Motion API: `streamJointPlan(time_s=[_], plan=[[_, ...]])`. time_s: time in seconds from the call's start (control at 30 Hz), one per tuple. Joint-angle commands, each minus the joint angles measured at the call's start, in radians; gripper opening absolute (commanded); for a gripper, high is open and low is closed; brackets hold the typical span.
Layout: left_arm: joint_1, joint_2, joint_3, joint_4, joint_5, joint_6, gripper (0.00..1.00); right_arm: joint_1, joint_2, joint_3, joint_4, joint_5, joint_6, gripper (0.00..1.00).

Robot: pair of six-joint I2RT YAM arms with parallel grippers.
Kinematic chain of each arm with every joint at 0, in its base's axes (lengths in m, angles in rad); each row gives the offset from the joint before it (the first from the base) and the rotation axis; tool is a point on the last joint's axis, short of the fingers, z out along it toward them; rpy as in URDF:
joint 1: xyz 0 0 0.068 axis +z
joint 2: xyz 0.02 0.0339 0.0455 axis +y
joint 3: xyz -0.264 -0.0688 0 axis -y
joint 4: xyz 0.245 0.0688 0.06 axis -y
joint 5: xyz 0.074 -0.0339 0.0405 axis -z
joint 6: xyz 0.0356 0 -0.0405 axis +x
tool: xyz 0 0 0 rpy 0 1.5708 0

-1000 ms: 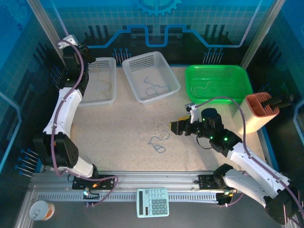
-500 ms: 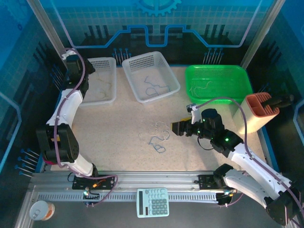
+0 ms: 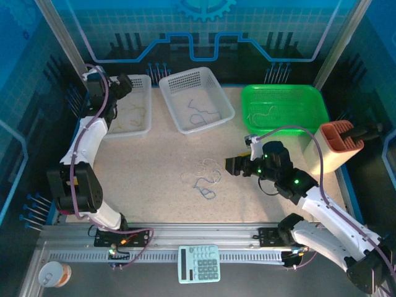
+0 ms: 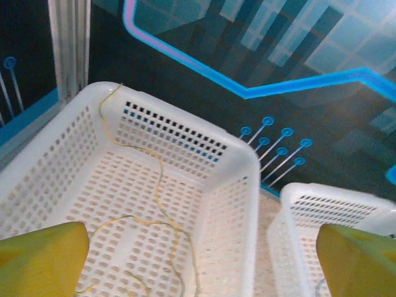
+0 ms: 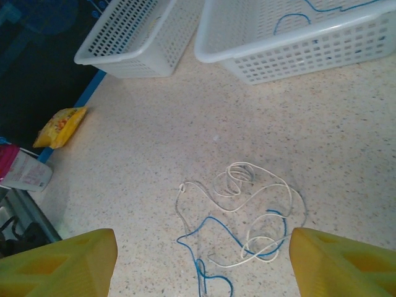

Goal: Untangle the cables

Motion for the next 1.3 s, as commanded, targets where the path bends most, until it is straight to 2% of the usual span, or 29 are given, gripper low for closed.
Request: streamJointPlan(time_s=[0.0,0.17,0.43,0.67,0.87,1.03,1.27], plan=[[0.003,-0.073,0.04,-0.016,0.103,-0.054,0.99,0.012,0.001,0.044,-0.037,0.06,0.018,0.75],[-0.045,-0.154,-0.034,-0.023,0.188,-0.115,0.99,0.013,0.043,0.052,-0.052,0.071,0.035,0.75],[-0.219,-0.41,-0.322,-0.023,0.226,-0.178,0.99,0.013,0.07,0.014,-0.063,0.115,0.092,0.75],[-0.462,-0.632,-0.602,-0.005,0.114,-0.263,0.99,0.014,0.139,-0.07,-0.009,0.103,0.166,0.75],[-0.656,-0.656,-0.727,-0.007,-0.002,-0.304,0.99,0.016,0.231,-0.137,0.078,0.074,0.225,0.73],[-0.713,-0.621,-0.773,-0.004,-0.017,-0.315,0.99,0.026,0.317,-0.17,0.178,0.032,0.258,0.72],[-0.732,-0.624,-0.818,0.021,-0.033,-0.342,0.99,0.05,0.426,-0.156,0.266,0.002,0.277,0.69]])
